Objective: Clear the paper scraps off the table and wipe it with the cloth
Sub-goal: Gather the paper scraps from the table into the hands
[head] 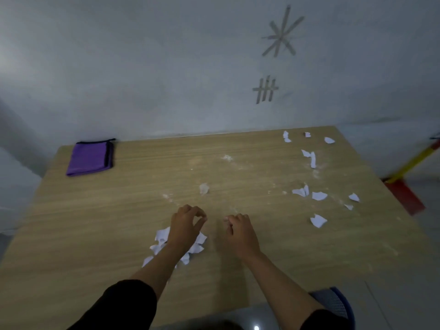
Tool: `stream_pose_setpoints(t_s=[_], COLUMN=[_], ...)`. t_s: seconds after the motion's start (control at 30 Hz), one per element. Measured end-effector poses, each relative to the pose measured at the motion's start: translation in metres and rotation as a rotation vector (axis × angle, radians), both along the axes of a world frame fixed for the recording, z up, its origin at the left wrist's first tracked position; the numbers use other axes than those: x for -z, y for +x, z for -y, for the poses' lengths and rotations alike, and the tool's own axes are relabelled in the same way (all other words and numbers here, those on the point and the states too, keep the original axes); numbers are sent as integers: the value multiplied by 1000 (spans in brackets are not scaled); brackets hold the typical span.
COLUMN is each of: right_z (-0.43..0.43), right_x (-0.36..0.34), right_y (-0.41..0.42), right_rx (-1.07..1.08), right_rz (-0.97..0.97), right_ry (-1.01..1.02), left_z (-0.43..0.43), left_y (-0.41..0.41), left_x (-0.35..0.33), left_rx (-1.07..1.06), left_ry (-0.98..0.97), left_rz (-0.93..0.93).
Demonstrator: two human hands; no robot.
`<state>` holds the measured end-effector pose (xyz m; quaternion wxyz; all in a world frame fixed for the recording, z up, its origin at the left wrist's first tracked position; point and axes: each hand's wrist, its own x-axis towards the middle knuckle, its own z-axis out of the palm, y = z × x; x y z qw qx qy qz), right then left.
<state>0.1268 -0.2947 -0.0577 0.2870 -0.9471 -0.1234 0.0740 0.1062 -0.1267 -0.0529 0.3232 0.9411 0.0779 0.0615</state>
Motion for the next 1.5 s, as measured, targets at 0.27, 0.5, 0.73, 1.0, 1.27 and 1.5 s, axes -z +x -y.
stream_pose_setpoints(t_s=[0.27,0.5,0.73,1.0,1.27,1.5], right_z=[100,191,234,251,284,292], right_x=[2,11,24,31,41,44], right_y=[24,56,75,120,145,159], right_rx=[206,365,263,252,103,0], right_rz=[177,82,-22,-119,-94,-116], right_ry=[-126,-218,-154,42,166,99], left_z=[95,159,219,264,296,298], left_y=[37,74,120,181,205,204], left_x=[0,9,11,24,27,27], left_rx=[247,262,166,301,230,24], left_ry=[-62,-63,-205,-41,-163,-463], left_rz=[-96,-181,-176,-250,-258,-250])
